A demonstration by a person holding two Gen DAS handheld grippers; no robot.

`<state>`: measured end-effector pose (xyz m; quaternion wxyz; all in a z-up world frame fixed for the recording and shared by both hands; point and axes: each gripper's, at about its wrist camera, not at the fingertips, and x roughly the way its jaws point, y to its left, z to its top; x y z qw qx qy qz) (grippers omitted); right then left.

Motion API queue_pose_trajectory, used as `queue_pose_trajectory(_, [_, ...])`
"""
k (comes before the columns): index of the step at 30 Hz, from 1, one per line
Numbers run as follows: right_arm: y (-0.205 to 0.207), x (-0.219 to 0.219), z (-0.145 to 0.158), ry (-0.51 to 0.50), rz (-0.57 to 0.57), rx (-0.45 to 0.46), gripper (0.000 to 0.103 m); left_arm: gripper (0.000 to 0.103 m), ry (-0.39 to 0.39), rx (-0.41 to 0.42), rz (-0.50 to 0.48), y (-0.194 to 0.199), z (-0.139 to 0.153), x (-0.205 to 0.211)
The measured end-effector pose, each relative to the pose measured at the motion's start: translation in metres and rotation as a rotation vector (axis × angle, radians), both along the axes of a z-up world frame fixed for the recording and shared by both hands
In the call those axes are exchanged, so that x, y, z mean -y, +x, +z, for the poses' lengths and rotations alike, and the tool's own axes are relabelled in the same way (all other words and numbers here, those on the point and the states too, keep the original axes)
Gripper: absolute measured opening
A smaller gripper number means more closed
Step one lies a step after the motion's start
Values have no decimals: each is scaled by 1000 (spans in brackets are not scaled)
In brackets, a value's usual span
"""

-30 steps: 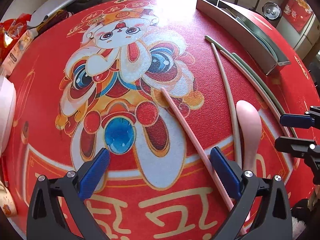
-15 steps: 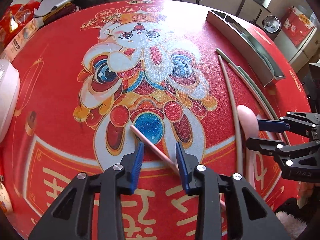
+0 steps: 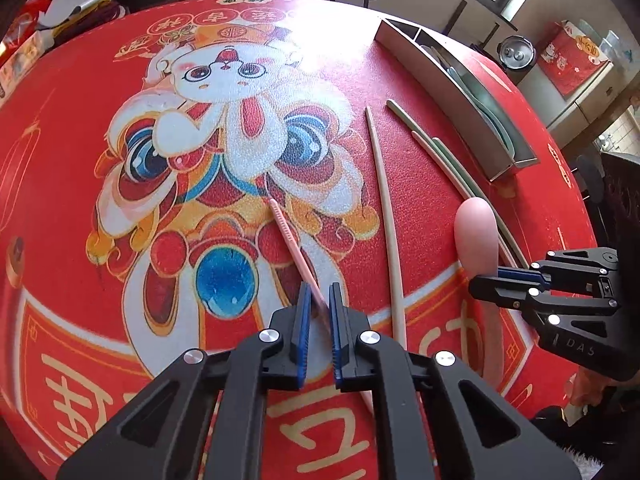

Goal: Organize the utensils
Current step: 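Grasp the pink chopstick with the left gripper while the right gripper grasps the pink spoon, then lift and carry the pink chopstick and pink spoon toward the steel tray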

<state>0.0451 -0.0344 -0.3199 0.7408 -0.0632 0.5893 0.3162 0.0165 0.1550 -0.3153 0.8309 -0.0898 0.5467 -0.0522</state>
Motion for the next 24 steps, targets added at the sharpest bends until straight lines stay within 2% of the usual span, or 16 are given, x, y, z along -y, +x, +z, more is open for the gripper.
queue_pose_trajectory(5, [-1, 2, 0, 0, -2, 1, 7, 8, 36, 20, -15, 26, -1, -2])
queue_pose_trajectory(8, [-1, 3, -1, 0, 0, -6, 7, 9, 27, -3, -19, 32, 0, -3])
queue_pose_trajectory(11, [-1, 3, -3, 3, 1, -16, 8, 16, 27, -16, -27, 20, 1, -2])
queue_pose_trajectory(16, [-3, 4, -4, -2, 18, -22, 8, 18, 97, -2, -71, -17, 2, 9])
queue_pose_trajectory(20, [-3, 4, -5, 3, 19, -31, 8, 18, 99, -1, -33, -37, 1, 12])
queue_pose_trajectory(24, [-3, 4, -5, 0, 22, -37, 8, 18, 81, 9, 12, -39, 0, 10])
